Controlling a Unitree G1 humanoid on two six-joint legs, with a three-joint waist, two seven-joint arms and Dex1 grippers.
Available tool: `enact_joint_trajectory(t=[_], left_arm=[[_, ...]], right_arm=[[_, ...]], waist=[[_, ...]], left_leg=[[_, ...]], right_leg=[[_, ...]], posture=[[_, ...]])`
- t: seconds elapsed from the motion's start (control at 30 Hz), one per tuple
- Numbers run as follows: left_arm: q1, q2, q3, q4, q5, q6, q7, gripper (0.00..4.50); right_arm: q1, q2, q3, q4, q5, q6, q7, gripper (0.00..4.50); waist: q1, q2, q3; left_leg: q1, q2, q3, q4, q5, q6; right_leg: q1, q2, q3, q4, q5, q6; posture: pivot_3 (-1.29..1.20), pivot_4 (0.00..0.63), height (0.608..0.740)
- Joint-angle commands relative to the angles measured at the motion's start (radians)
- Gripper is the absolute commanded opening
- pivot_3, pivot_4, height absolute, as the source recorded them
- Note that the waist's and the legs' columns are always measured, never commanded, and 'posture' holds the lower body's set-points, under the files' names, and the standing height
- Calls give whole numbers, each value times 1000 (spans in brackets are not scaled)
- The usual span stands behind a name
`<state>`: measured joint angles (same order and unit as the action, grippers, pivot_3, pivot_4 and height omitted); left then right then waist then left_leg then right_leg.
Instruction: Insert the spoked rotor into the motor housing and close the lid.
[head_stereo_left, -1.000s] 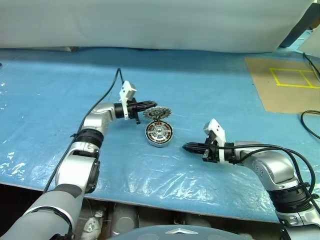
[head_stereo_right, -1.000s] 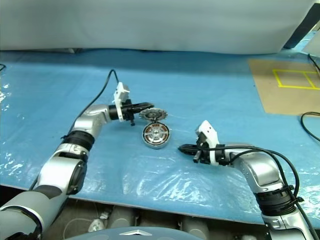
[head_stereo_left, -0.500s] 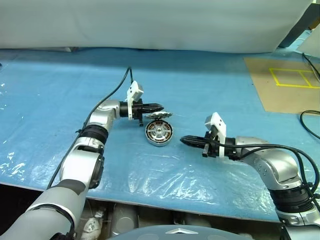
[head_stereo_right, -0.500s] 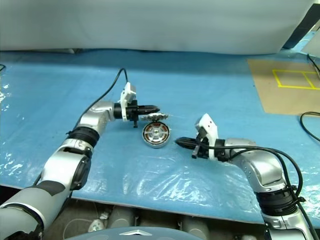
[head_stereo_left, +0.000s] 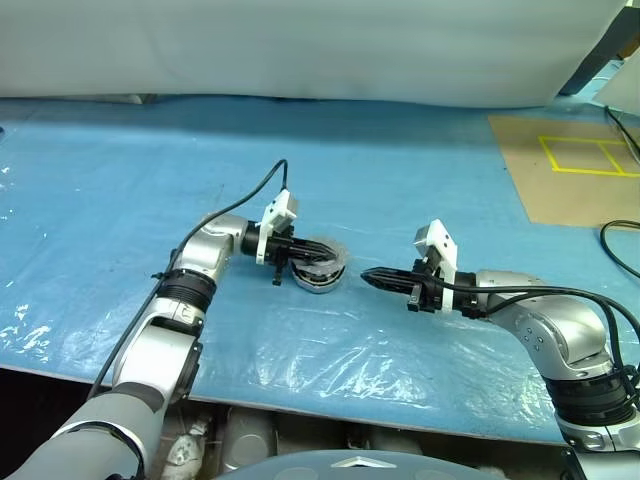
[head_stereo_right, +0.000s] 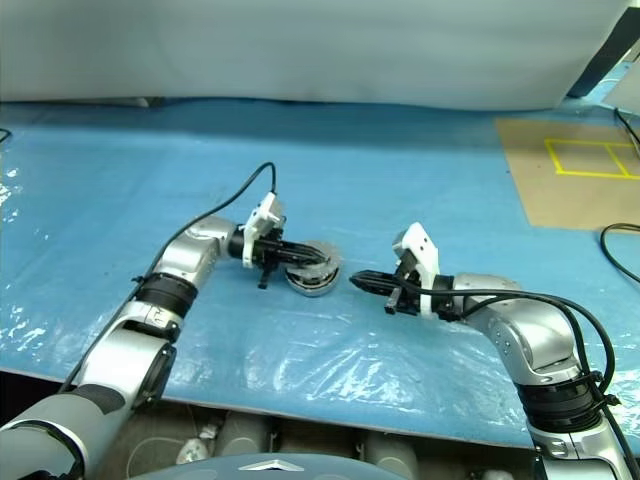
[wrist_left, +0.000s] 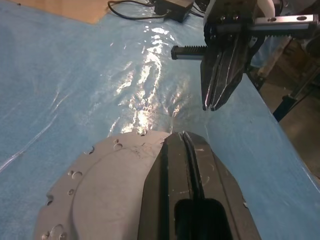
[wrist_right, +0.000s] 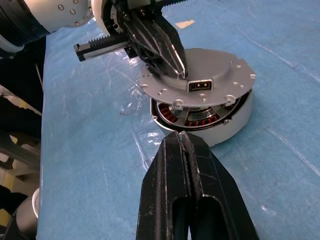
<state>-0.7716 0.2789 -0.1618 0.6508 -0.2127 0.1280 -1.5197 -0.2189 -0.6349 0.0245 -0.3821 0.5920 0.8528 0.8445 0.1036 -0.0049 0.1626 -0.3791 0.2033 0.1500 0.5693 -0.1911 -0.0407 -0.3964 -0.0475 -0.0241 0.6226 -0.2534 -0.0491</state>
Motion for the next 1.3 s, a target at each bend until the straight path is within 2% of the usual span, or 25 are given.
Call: enact_joint_trajectory(t=[0.03,0.27,0.37,0.53,0.7,0.93,1.03,1.17,1.3], left_arm=[[21,15,-27,-40,18,-31,-7,36],[82,61,-108,-66,99,-70,20,36],[101,66,-118,-66,115,-107,43,36],[104,50,-72,-92,54,-75,77,36],[131,54,2,-284,-91,94,91,36],[228,154,43,-573,-204,250,116,36],[253,166,94,-657,-268,323,186,36],[327,146,168,-739,-305,353,329,36],[466,132,221,-810,-318,359,461,36]], right_arm=[[-11,-4,5,-23,7,-5,-4,0],[-28,4,20,2,-10,-12,-25,0],[-34,7,25,7,-11,-13,-28,0],[-54,15,32,13,-11,-11,-30,0],[-97,27,1,-16,51,39,-39,0],[-126,16,-18,2,81,51,-24,0],[-147,27,-10,30,69,30,-23,0],[-183,41,68,54,8,-12,-16,0],[-224,67,123,107,-25,-40,8,0]], waist=[[-1,0,0],[-3,1,-1],[-4,1,0],[-4,2,0],[-6,2,0],[-8,4,1],[-8,4,2],[-11,5,2],[-19,5,2]], left_leg=[[0,0,0,0,0,0],[2,0,0,-1,0,0],[9,0,0,-3,0,0],[12,-1,0,-4,0,0],[9,-2,0,-5,1,1],[8,-2,1,-8,1,1],[7,-2,2,-8,1,1],[8,-2,3,-7,1,1],[7,-2,3,-8,1,1]], right_leg=[[0,0,0,0,0,0],[1,0,0,0,0,0],[7,0,1,-2,0,0],[10,-1,1,-4,-3,-4],[8,-3,1,-4,-3,-4],[5,-2,1,-4,-2,-1],[5,-3,0,-4,-2,-1],[6,-3,0,-4,-4,-5],[5,-2,1,-4,-2,-2]], posture=[[0,150,740],[0,150,740],[0,150,740],[0,150,740],[0,150,740],[0,150,740],[0,150,740],[0,150,740],[0,150,740]])
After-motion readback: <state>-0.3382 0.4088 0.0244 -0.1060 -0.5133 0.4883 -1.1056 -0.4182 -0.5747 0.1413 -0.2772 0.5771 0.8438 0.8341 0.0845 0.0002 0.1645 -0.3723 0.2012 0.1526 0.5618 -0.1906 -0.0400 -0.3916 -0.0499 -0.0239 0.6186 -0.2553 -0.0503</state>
